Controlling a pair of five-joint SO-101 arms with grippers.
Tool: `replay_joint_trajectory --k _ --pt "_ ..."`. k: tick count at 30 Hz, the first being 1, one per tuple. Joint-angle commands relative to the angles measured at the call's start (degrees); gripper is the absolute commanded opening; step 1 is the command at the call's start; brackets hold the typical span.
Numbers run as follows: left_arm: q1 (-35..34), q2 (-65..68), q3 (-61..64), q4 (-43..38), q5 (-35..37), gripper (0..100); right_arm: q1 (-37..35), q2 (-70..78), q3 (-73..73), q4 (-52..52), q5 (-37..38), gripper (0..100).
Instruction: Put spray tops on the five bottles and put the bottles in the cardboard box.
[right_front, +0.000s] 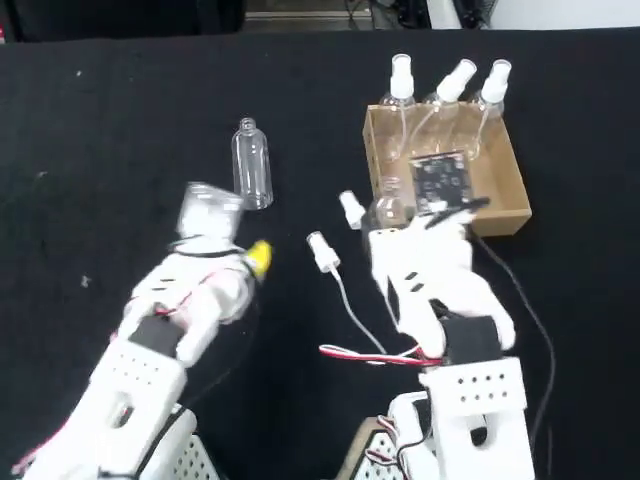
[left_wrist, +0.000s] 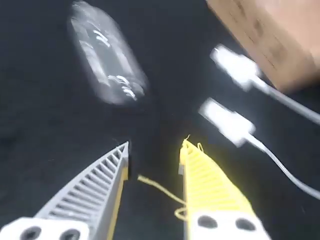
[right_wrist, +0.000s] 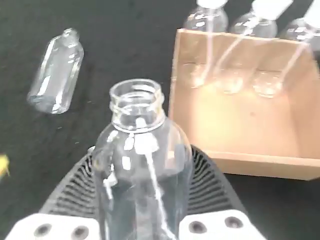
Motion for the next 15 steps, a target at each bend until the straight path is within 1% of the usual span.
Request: replay_joint_trajectory --k 1,4,6,7,10,12,15 --pt "4.9 17.6 -11.6 0.3 0.0 17 1.4 -2.2 0.7 -1.8 -2.2 1.1" --pt "7.8 29.7 -19.1 0.0 4.7 17 1.4 -3.2 3.5 -4.3 -2.4 1.1" --pt "10.4 35.6 -23.4 0.3 9.6 17 1.8 -4.2 5.1 -6.5 -2.4 1.1" --pt "11.4 37.6 -24.9 0.3 13.0 17 1.8 -4.7 5.8 -7.0 -2.4 1.1" --pt "12.7 42.1 -27.1 0.0 26.5 18 1.5 -6.4 6.5 -7.1 -2.4 1.1" --pt "12.7 44.1 -27.6 -0.7 32.2 23 1.5 -7.1 6.5 -6.9 -2.4 1.1" --pt "12.4 46.1 -28.2 -1.9 34.2 31 1.5 -7.3 6.6 -6.9 -2.4 1.1"
